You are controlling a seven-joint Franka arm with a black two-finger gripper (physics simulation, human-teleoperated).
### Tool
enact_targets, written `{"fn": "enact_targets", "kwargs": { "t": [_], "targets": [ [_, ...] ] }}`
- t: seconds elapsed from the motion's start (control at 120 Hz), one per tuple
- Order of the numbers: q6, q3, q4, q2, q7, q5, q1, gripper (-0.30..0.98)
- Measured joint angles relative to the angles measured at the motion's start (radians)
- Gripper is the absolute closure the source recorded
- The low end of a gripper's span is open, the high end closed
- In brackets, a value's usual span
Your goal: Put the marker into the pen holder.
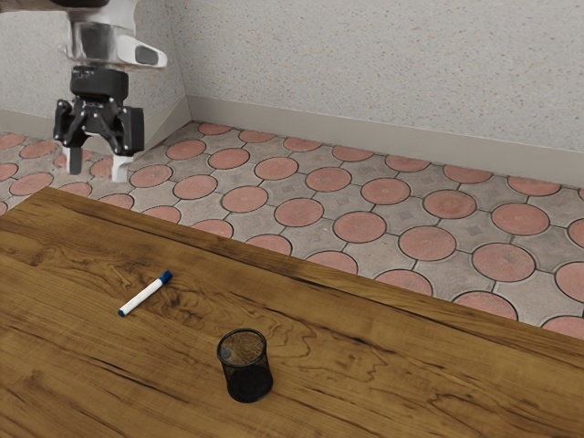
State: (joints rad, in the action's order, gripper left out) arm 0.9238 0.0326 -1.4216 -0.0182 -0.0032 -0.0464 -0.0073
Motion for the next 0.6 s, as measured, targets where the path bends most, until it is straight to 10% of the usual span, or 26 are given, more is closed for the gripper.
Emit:
{"fn": "enact_targets", "kwargs": {
  "t": [0.6],
  "targets": [
    [1.128, 0.128, -0.661, -0.194, 0.134, 0.045, 0.181, 0.01]
  ]
}}
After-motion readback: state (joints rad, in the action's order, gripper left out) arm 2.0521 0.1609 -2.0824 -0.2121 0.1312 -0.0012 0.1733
